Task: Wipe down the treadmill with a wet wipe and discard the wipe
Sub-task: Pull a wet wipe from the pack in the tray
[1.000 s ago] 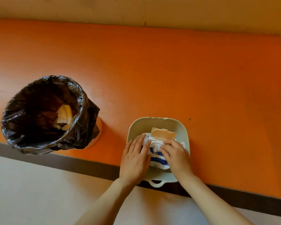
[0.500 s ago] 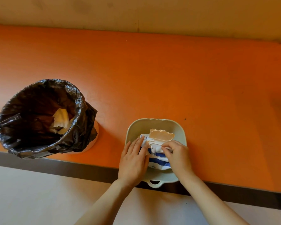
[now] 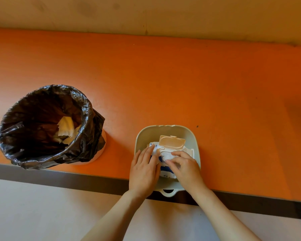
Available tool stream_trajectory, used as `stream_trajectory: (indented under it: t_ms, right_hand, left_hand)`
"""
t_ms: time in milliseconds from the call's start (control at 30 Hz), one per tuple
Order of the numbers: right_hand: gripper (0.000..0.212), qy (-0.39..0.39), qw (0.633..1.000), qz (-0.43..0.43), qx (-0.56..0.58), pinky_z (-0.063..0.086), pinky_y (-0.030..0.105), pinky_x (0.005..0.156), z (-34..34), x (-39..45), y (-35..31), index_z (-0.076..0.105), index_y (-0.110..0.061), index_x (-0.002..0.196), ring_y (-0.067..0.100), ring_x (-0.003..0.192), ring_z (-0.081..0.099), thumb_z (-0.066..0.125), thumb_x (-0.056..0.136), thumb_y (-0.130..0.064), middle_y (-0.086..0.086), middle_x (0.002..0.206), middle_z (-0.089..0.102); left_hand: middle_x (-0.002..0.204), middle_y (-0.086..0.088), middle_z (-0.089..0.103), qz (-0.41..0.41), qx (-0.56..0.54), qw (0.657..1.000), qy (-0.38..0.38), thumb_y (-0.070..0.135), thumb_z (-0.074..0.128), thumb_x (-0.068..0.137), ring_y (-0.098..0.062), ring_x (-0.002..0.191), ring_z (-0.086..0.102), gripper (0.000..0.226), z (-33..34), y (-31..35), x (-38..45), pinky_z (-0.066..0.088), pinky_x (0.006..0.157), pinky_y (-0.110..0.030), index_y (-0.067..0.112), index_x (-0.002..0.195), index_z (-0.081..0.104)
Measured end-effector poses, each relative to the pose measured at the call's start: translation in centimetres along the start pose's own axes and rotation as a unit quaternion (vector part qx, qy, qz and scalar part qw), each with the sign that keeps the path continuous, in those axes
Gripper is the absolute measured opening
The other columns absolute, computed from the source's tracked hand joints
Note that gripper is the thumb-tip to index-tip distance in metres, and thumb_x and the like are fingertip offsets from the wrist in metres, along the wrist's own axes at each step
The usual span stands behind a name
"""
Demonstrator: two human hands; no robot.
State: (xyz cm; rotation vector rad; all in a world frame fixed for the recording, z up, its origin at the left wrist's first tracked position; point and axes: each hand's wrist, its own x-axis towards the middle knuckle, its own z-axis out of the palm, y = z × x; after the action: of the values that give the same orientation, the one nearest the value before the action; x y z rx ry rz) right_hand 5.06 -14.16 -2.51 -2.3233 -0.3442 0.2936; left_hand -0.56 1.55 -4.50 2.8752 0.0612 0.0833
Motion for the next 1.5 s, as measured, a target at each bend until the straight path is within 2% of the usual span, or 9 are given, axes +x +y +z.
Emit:
stream_trajectory:
  t_ms: [100, 200, 400, 600, 767, 1033, 1300, 1400, 1500]
  right_hand:
    - [0.019, -0.009, 1.000, 0.023, 0.011, 0.041, 0.015, 0.091, 0.1, -0.3, 0.0, 0.075, -0.006, 0.106, 0.016, 0.112, 0.059, 0.062, 0.096, -0.014, 0.002, 0.121, 0.065]
    - [0.025, 0.005, 0.998, 0.041, 0.049, 0.055, 0.027, 0.089, 0.2, -0.1, 0.0, 0.074, -0.011, 0.109, 0.014, 0.100, 0.062, 0.069, 0.087, 0.001, -0.001, 0.115, 0.064]
    - [0.048, -0.051, 0.997, 0.039, 0.034, 0.054, 0.027, 0.083, 0.2, 0.6, -0.5, 0.062, -0.020, 0.128, 0.008, 0.086, 0.060, 0.067, 0.086, 0.003, -0.014, 0.118, 0.050]
    - [0.034, -0.050, 0.999, 0.002, 0.012, 0.039, 0.010, 0.081, 1.1, 0.9, -0.1, 0.071, -0.013, 0.117, 0.010, 0.097, 0.053, 0.067, 0.087, 0.002, -0.003, 0.107, 0.060]
    - [0.032, 0.013, 0.999, -0.006, -0.033, 0.036, 0.022, 0.081, 1.6, 0.6, 0.5, 0.075, -0.017, 0.111, 0.017, 0.101, 0.052, 0.076, 0.081, -0.005, -0.001, 0.101, 0.066]
    - [0.023, -0.006, 0.999, 0.048, 0.003, 0.040, 0.014, 0.076, 1.2, 0.9, 0.9, 0.076, -0.011, 0.106, 0.015, 0.095, 0.059, 0.072, 0.085, -0.003, 0.002, 0.103, 0.069]
    - [0.016, 0.138, 0.990, -0.003, 0.012, 0.046, 0.022, 0.074, 0.2, 1.2, -0.2, 0.076, -0.010, 0.091, 0.020, 0.088, 0.064, 0.076, 0.080, 0.001, 0.001, 0.091, 0.071]
    - [0.020, 0.192, 0.980, -0.012, 0.060, 0.044, 0.009, 0.073, -0.4, 0.9, -0.8, 0.074, -0.009, 0.100, 0.013, 0.084, 0.063, 0.072, 0.083, 0.002, -0.005, 0.094, 0.067]
    - [0.023, 0.220, 0.970, 0.007, 0.106, 0.051, 0.016, 0.070, -0.2, 0.5, -1.2, 0.068, -0.011, 0.107, 0.010, 0.083, 0.063, 0.071, 0.086, -0.002, -0.010, 0.095, 0.064]
  left_hand:
    - [0.143, -0.006, 0.052, 0.003, -0.002, 1.000, 0.001, 0.030, 0.041, 0.096, -0.022, 0.133, 0.046, 0.042, -0.1, 0.0, 0.0, 0.022, 0.115, -0.036, 0.018, 0.132, 0.057]
    - [0.142, -0.007, 0.053, 0.006, -0.004, 1.000, 0.002, 0.030, 0.040, 0.095, -0.022, 0.132, 0.047, 0.042, -0.1, 0.0, 0.0, 0.022, 0.114, -0.035, 0.017, 0.132, 0.058]
    - [0.141, -0.005, 0.054, 0.007, -0.006, 1.000, 0.003, 0.028, 0.043, 0.095, -0.022, 0.131, 0.048, 0.041, -0.1, -0.1, 0.0, 0.024, 0.114, -0.035, 0.018, 0.131, 0.058]
    - [0.141, -0.005, 0.053, 0.007, -0.010, 1.000, -0.002, 0.030, 0.041, 0.097, -0.021, 0.131, 0.047, 0.042, -0.1, 0.0, -0.1, 0.025, 0.114, -0.035, 0.018, 0.135, 0.055]
    - [0.140, -0.005, 0.055, 0.013, -0.013, 1.000, 0.001, 0.031, 0.039, 0.097, -0.021, 0.130, 0.049, 0.042, -0.1, -0.1, -0.2, 0.027, 0.113, -0.036, 0.018, 0.132, 0.057]
    - [0.139, -0.005, 0.055, 0.014, -0.015, 1.000, 0.007, 0.030, 0.040, 0.095, -0.021, 0.129, 0.049, 0.043, -0.1, -0.1, -0.2, 0.025, 0.113, -0.035, 0.018, 0.133, 0.056]
    - [0.135, -0.005, 0.058, 0.016, -0.017, 0.999, 0.024, 0.029, 0.039, 0.096, -0.021, 0.125, 0.052, 0.039, 0.0, -0.1, -0.2, 0.033, 0.109, -0.036, 0.018, 0.126, 0.061]
    - [0.134, -0.004, 0.059, 0.017, -0.020, 0.999, 0.037, 0.028, 0.041, 0.095, -0.021, 0.124, 0.051, 0.037, 0.1, -0.1, -0.1, 0.031, 0.109, -0.035, 0.018, 0.125, 0.062]
    - [0.133, -0.004, 0.059, 0.015, -0.023, 0.999, 0.042, 0.029, 0.042, 0.095, -0.020, 0.124, 0.052, 0.037, 0.1, -0.1, -0.2, 0.034, 0.108, -0.036, 0.019, 0.125, 0.062]
